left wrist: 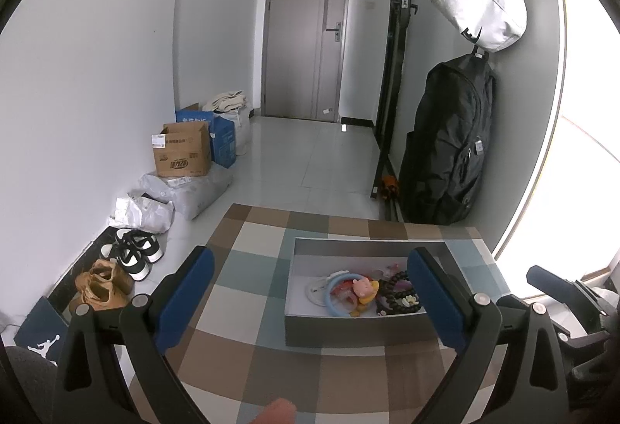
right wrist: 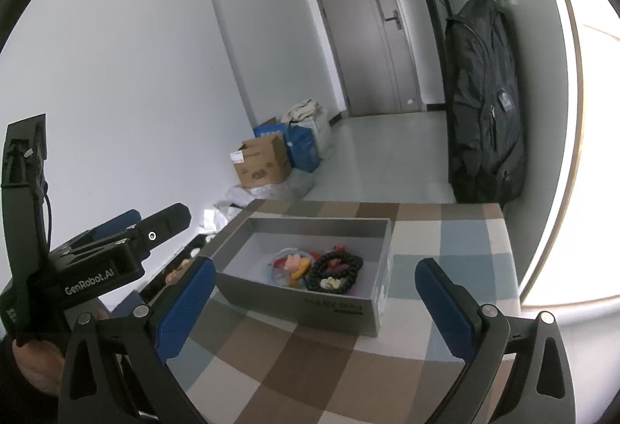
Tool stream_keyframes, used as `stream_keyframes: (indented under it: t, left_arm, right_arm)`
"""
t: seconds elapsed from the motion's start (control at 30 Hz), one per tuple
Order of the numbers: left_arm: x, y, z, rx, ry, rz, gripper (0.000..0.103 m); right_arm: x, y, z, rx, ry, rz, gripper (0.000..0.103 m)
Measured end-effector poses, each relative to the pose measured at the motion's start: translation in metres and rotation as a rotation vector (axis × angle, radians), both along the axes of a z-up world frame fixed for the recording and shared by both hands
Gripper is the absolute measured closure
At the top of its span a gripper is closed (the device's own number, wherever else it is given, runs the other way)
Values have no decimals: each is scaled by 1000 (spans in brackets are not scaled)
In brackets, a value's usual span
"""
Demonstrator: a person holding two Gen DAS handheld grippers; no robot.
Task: Organize jewelry
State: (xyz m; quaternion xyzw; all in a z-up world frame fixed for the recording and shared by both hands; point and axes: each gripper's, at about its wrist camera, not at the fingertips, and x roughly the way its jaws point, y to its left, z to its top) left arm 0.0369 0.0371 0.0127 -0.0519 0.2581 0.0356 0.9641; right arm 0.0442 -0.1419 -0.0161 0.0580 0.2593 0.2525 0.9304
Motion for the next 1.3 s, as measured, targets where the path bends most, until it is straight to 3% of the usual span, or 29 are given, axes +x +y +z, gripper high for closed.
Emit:
stream_keyframes:
  t: [1.3]
  left_arm:
    - [0, 1, -1, -14, 12, -10, 6]
  right_arm:
    - [-1, 1, -3, -7, 16, -3, 0]
